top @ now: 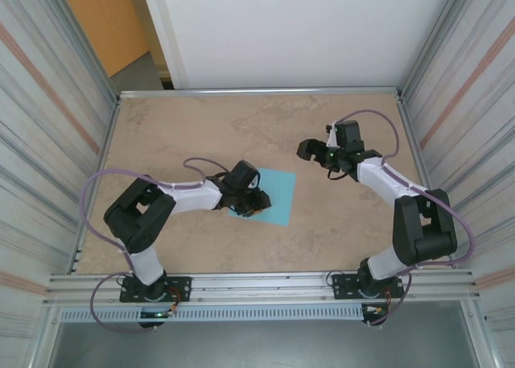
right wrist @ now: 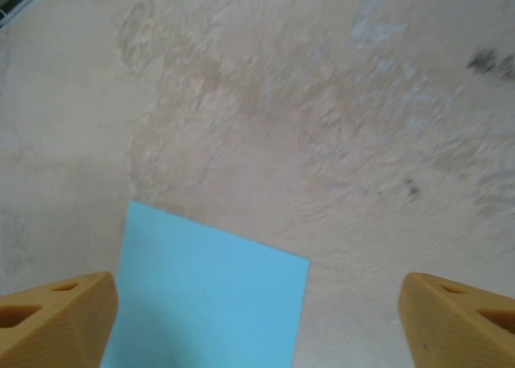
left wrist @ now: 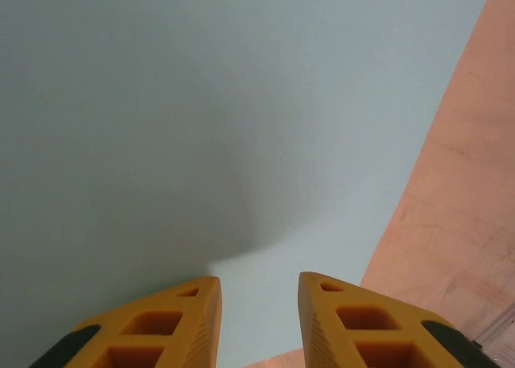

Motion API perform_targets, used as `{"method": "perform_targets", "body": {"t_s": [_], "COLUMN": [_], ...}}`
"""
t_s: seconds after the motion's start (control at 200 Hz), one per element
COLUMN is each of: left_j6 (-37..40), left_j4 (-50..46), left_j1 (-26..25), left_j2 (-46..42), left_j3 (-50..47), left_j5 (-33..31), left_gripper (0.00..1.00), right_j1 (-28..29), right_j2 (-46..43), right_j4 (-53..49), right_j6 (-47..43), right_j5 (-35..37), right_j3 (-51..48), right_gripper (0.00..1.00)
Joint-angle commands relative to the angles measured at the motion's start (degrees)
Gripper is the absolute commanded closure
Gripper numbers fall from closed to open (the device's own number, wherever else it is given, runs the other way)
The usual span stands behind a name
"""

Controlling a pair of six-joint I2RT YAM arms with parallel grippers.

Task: Fold a paper plane with a square sheet of paper (pick it up from the middle)
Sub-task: Move the square sheet of paper to the center of the table.

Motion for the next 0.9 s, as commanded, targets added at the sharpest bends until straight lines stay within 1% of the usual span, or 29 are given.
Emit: {"method": "perform_targets", "body": {"t_s": [0.0,0.05,0.095,0.165,0.276,0.411,0.576,0.782,0.892], "left_j6": [3.4,6.3,8.4,11.4,14.3,17.1,18.5,17.9,15.7], "left_j4": [-3.0,-4.9,-7.0,-7.9,-8.3,-9.6,-11.1,-11.8,-11.2], "left_j1": [1.6,2.6,3.9,6.6,10.0,11.5,11.6,11.8,11.8], "left_j2": [-6.3,-7.2,-7.5,-7.1,-4.9,-0.9,2.8,4.0,3.2], "left_j3": [2.3,2.9,3.4,3.2,3.8,6.4,9.2,7.5,4.6], "left_j5": [-1.3,-2.1,-2.5,-1.0,1.9,3.6,3.0,1.6,0.2], "left_gripper": [0.68,0.68,0.68,0.69,0.72,0.76,0.78,0.78,0.78], "right_j1": [2.5,3.8,4.9,6.7,10.0,12.6,13.2,13.2,13.2], "right_j2": [1.0,1.8,2.3,2.9,4.3,8.7,13.4,16.3,17.6], "right_j4": [-5.2,-6.7,-7.5,-6.7,-5.6,-5.5,-5.4,-6.3,-6.9], "right_j6": [3.3,4.8,6.8,9.7,13.2,14.4,14.4,12.7,11.6], "right_j5": [-1.0,-1.2,-1.5,-2.4,-1.2,-0.8,-1.0,-0.4,-0.1], "right_j3": [0.2,0.4,0.2,-1.0,-2.5,-1.3,0.5,2.2,3.0], "right_gripper": [0.20,0.26,0.29,0.34,0.39,0.51,0.58,0.58,0.58]}}
